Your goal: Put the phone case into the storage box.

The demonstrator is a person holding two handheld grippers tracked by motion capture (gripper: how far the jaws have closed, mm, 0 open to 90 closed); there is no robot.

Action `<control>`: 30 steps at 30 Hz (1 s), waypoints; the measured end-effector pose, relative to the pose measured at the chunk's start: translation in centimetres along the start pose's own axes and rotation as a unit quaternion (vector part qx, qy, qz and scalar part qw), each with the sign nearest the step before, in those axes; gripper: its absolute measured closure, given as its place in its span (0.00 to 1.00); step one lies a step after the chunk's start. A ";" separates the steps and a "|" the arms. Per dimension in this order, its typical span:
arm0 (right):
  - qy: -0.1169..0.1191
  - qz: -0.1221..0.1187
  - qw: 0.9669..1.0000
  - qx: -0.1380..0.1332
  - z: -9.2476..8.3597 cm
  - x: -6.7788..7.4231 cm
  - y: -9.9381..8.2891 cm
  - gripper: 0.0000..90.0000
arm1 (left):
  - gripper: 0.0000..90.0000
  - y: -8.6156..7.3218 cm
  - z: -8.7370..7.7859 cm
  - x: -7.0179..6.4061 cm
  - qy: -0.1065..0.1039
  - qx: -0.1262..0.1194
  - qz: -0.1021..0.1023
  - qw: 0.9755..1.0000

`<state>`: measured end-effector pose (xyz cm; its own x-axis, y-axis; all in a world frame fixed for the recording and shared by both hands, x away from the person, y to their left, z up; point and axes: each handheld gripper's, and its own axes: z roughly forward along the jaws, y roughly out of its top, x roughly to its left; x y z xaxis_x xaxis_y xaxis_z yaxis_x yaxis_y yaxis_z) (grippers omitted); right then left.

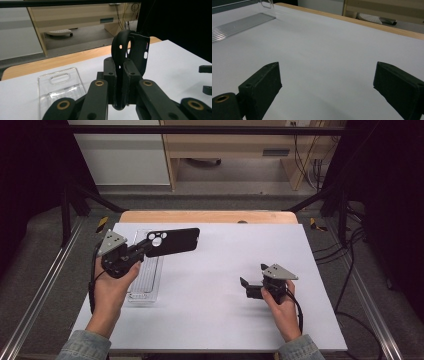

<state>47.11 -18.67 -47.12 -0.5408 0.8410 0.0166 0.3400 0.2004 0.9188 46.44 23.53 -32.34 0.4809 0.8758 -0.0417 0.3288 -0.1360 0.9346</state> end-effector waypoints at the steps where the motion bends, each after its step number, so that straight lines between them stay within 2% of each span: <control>1: -0.001 0.000 1.000 -0.001 0.0 0.0 0.0 0.09 | 0.92 0.2 -0.2 0.1 0.002 0.001 0.003 1.000; 6: -0.004 -0.005 1.000 -0.002 -0.1 0.0 0.0 0.08 | 0.92 0.7 -0.8 0.7 0.009 0.008 0.019 1.000; 20: -0.003 -0.011 1.000 -0.009 -0.2 0.0 -0.1 0.07 | 0.92 1.3 -1.3 2.5 0.032 0.025 0.037 0.998; 30: -0.008 -0.007 1.000 -0.017 -0.3 -0.3 -0.2 0.07 | 0.92 2.1 -1.4 3.0 0.047 0.028 0.056 0.997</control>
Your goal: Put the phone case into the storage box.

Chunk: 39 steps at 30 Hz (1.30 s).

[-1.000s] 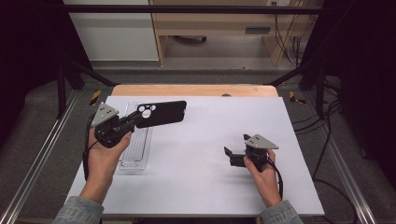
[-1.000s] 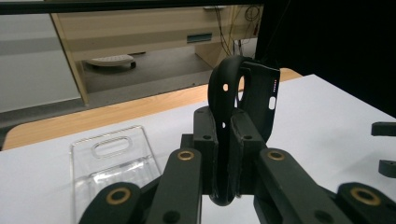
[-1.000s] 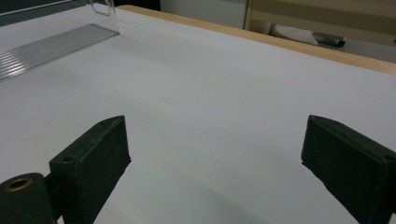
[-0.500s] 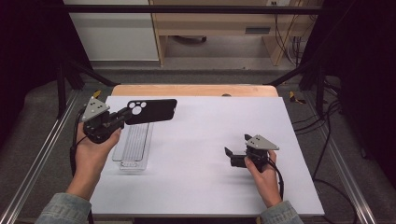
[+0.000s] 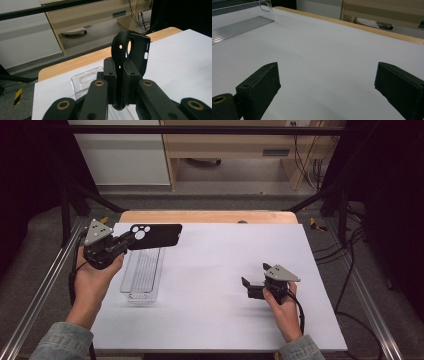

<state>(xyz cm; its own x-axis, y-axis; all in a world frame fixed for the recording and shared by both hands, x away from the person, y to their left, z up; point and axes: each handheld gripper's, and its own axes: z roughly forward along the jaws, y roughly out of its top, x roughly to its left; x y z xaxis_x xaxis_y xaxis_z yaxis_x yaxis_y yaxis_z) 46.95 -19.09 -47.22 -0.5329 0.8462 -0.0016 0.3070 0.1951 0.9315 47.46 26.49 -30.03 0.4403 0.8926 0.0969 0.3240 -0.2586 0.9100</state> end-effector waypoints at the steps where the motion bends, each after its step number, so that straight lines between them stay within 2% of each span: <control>1: 0.000 0.001 1.000 -0.001 0.0 0.0 0.0 0.07 | 0.92 0.1 0.0 0.0 0.001 0.000 0.001 1.000; 9: 0.000 0.000 1.000 -0.009 -0.1 0.0 0.0 0.07 | 0.92 0.4 -0.2 0.8 0.014 0.004 0.006 1.000; 20: 0.004 0.000 1.000 -0.020 -0.1 0.1 0.0 0.07 | 0.92 0.5 -0.6 1.4 0.030 0.010 0.026 0.999; 28: 0.005 -0.005 1.000 -0.029 -0.4 0.1 -0.1 0.06 | 0.92 1.1 -0.5 1.8 0.044 0.020 0.062 0.997; 34: 0.007 0.003 0.999 -0.036 -0.7 0.0 0.0 0.06 | 0.92 1.5 -0.5 2.2 0.051 0.028 0.086 0.995; 39: 0.006 0.001 0.999 -0.041 -0.9 0.0 0.1 0.06 | 0.92 1.6 -0.4 2.4 0.055 0.040 0.108 0.992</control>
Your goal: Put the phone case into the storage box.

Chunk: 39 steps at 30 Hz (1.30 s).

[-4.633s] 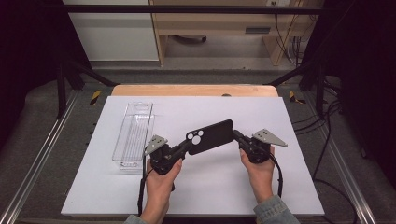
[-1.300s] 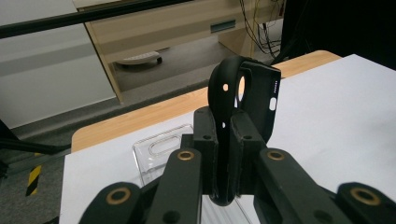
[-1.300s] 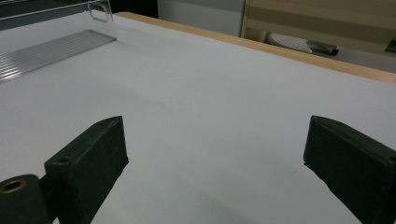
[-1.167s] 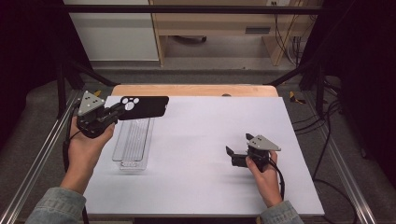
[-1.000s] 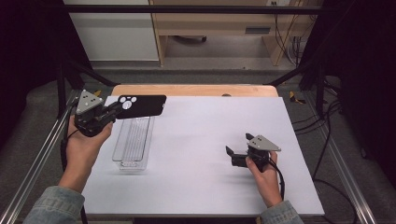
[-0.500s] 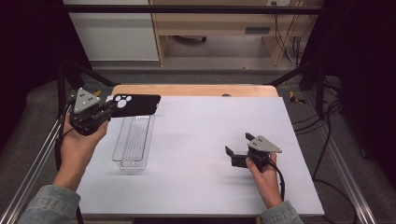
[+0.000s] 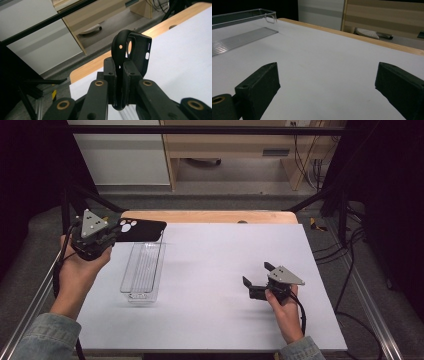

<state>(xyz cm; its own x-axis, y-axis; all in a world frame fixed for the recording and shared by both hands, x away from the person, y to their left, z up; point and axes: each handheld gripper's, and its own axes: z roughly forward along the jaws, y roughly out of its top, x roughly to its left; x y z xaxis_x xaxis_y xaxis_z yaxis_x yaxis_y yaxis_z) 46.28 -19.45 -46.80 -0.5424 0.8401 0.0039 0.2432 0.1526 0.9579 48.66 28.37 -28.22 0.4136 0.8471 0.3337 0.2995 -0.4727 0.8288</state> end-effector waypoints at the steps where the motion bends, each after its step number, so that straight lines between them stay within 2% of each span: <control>1: 0.000 0.002 1.000 -0.001 0.0 0.0 0.0 0.06 | 0.92 0.0 0.0 0.0 0.001 0.002 0.003 1.000; 12: -0.001 0.004 1.000 -0.009 -0.4 -0.1 0.3 0.06 | 0.92 0.1 0.7 0.1 0.008 0.024 0.033 0.999; 20: 0.007 0.002 1.000 -0.010 -0.8 0.0 0.2 0.06 | 0.92 0.6 0.3 0.3 0.018 0.025 0.044 0.999; 25: 0.011 -0.008 1.000 -0.013 -1.3 0.0 0.0 0.06 | 0.92 0.8 0.4 0.5 0.021 0.030 0.054 0.998; 39: 0.014 -0.010 1.000 -0.015 -1.7 -0.2 -0.2 0.06 | 0.92 1.4 0.2 0.9 0.022 0.038 0.075 0.996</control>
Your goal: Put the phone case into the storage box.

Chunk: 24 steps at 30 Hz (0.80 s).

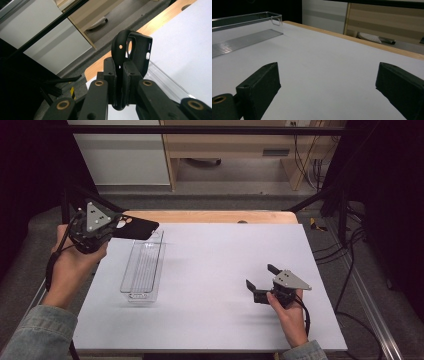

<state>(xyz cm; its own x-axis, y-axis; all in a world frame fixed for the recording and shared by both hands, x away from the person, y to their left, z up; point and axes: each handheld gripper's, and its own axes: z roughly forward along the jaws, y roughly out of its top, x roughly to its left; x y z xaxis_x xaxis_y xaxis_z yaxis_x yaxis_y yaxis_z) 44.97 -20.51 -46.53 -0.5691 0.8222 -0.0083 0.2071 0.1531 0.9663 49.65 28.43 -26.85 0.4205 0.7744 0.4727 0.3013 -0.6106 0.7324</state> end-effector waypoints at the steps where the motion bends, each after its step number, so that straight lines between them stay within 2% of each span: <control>1: 0.000 0.000 1.000 0.000 0.0 0.0 0.0 0.06 | 0.92 0.0 0.0 0.0 0.000 0.002 0.003 1.000; 18: 0.000 -0.003 1.000 -0.002 -0.3 -0.1 -0.1 0.06 | 0.92 0.5 0.1 -0.3 0.005 0.019 0.044 0.999; 24: 0.000 -0.005 1.000 -0.003 -0.2 -0.1 -0.1 0.07 | 0.92 0.5 0.2 -0.2 0.007 0.026 0.052 0.998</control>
<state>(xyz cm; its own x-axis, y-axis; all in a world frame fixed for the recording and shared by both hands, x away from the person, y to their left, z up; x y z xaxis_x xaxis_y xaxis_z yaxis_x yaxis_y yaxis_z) 44.81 -20.75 -46.61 -0.5706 0.8211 -0.0173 0.1973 0.1575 0.9676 49.91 27.97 -26.69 0.4404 0.7081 0.5520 0.3003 -0.6956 0.6527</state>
